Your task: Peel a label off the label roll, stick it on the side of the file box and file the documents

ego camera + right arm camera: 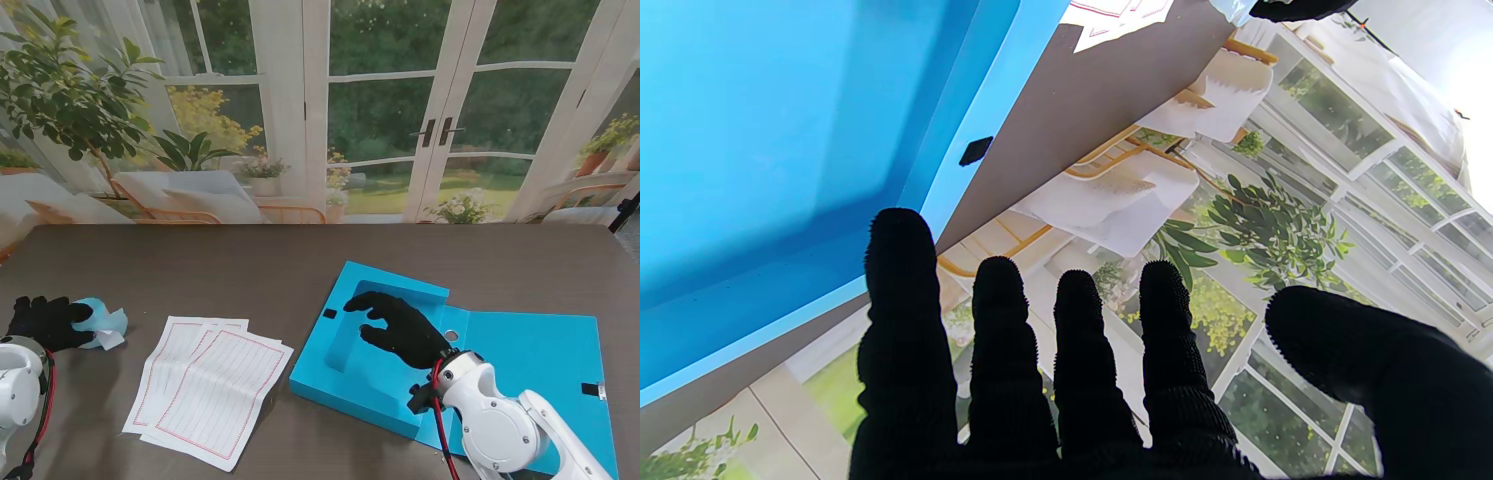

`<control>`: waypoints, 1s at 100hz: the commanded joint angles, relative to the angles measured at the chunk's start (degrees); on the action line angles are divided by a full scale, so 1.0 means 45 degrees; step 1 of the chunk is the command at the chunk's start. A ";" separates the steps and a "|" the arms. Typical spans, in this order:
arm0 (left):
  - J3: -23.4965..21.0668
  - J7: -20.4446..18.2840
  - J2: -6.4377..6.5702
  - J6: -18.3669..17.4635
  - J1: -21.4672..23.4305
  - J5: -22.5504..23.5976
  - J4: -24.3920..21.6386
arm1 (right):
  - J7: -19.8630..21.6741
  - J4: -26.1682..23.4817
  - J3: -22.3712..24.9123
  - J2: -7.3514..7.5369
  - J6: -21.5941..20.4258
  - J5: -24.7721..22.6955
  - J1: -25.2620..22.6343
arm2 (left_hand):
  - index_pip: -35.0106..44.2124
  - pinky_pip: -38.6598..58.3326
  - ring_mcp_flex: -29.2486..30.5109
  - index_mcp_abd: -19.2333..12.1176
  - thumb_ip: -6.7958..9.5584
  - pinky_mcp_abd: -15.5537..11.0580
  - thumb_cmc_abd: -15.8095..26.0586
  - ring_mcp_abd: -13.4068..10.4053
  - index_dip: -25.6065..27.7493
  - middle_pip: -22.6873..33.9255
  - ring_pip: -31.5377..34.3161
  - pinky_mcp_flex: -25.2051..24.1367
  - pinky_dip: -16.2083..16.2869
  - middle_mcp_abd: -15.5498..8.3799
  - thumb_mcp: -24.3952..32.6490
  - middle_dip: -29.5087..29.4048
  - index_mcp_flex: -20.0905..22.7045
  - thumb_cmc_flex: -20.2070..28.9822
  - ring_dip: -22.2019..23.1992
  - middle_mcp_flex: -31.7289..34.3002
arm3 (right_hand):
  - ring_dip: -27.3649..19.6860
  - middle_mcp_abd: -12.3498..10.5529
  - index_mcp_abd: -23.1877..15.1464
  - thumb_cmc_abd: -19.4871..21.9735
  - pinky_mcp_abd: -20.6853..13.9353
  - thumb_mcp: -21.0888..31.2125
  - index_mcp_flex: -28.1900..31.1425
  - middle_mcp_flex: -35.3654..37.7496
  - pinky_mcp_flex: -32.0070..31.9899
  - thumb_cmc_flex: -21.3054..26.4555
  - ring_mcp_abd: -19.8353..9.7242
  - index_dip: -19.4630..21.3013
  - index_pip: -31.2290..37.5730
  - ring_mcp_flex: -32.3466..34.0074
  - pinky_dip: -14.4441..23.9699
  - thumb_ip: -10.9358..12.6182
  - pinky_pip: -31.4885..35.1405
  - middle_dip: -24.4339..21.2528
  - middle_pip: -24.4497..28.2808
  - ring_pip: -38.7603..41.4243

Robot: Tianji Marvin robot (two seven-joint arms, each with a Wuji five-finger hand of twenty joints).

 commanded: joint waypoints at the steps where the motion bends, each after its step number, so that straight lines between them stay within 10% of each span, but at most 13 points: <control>1: 0.0066 -0.0228 -0.0101 0.0091 0.0104 -0.0009 0.0088 | 0.0169 -0.0039 -0.0042 -0.0021 0.0034 0.0007 -0.0098 | 0.0504 0.0111 0.0071 0.0195 -0.0502 0.0218 -0.0429 0.0261 0.0326 0.0097 0.0168 0.0007 0.0236 0.0190 0.0190 0.0243 0.0346 -0.0329 -0.0048 0.0258 | 0.0052 0.0085 0.0027 0.0243 -0.0118 -0.0153 -0.0190 0.0125 -0.5770 0.0042 -0.0021 0.0002 0.0134 0.0091 0.0096 0.0289 -0.0213 0.0027 0.0091 0.0125; 45: 0.0150 0.0477 -0.0131 0.0044 0.0189 0.0207 0.0278 | 0.0195 -0.0039 -0.0035 -0.0023 0.0183 0.0075 -0.0181 | 0.4656 0.0131 0.0411 0.0580 -0.0544 0.0640 -0.0511 0.0511 0.2060 0.0395 0.0982 0.0687 0.0441 0.0167 0.0504 0.0607 0.0373 -0.0569 -0.0046 0.0947 | 0.0050 0.0114 0.0034 0.0271 -0.0114 -0.0168 -0.0195 0.0102 -0.5778 0.0082 0.0013 -0.0009 0.0141 0.0075 0.0111 0.0317 -0.0233 0.0025 0.0108 0.0135; 100: 0.0524 -0.0299 -0.0007 0.0118 0.0235 0.0672 0.0321 | 0.0258 -0.0003 -0.0015 -0.0026 0.0265 0.0241 -0.0200 | 0.4271 0.1263 0.1082 0.0173 -0.0638 0.0929 -0.0895 0.0692 0.1334 0.1370 0.2434 0.1528 0.1825 0.0721 0.1014 0.2073 0.0719 -0.0334 0.1251 0.0899 | 0.0049 0.0124 0.0097 0.0272 -0.0112 -0.0177 -0.0146 0.0087 -0.5783 0.0130 0.0016 -0.0016 0.0155 0.0079 0.0136 0.0355 -0.0257 0.0019 0.0118 0.0146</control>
